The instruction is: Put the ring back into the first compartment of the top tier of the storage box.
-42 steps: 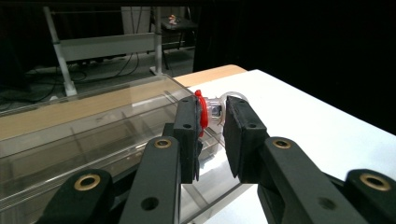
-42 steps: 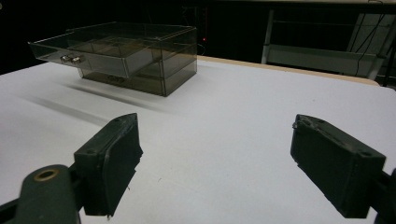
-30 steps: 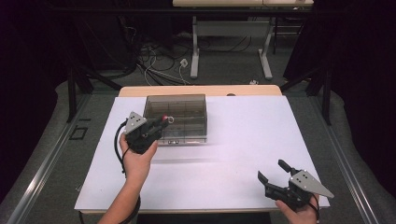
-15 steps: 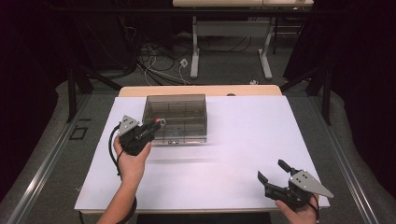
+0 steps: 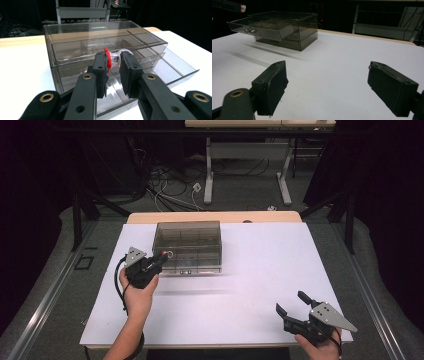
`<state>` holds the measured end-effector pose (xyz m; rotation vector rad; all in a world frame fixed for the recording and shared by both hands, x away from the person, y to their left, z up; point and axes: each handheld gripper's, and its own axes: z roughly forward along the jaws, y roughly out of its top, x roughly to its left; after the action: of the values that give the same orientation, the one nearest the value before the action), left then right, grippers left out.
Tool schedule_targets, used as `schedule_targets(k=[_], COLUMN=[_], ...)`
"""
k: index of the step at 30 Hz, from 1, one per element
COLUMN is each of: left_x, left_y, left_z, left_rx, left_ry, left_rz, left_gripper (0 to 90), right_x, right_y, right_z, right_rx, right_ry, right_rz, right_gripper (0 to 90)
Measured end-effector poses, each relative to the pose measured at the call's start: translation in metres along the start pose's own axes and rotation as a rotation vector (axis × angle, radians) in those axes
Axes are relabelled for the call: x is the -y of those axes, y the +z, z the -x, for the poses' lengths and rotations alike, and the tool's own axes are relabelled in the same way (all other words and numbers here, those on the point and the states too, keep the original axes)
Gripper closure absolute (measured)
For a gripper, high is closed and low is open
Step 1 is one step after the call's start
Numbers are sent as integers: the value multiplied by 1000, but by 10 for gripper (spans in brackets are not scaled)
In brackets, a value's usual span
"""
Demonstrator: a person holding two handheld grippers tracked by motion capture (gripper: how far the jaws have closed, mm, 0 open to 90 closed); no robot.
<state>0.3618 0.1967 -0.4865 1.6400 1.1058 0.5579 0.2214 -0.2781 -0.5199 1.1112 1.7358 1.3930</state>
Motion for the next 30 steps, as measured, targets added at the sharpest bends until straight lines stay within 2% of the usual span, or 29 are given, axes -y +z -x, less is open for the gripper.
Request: schedule_targets(k=[5,21,25,30], left_x=[3,11,12,13], left_y=[1,5,5,6], left_z=[-1,-7,-9,-10], left_rx=[-3,-26,-31,-34], left_ry=[10,-12,-1,-16], left_rz=[-13,-38,-47,-43], left_gripper=[753,753,753,752], right_x=[0,0,0,0], right_y=[-1,-1,-1,-1], right_z=[1,1,1,0], right_rx=[0,-1,0,0], right_ry=[0,0,1,-1], right_rz=[3,4,5,4], right_gripper=[152,152,152,152])
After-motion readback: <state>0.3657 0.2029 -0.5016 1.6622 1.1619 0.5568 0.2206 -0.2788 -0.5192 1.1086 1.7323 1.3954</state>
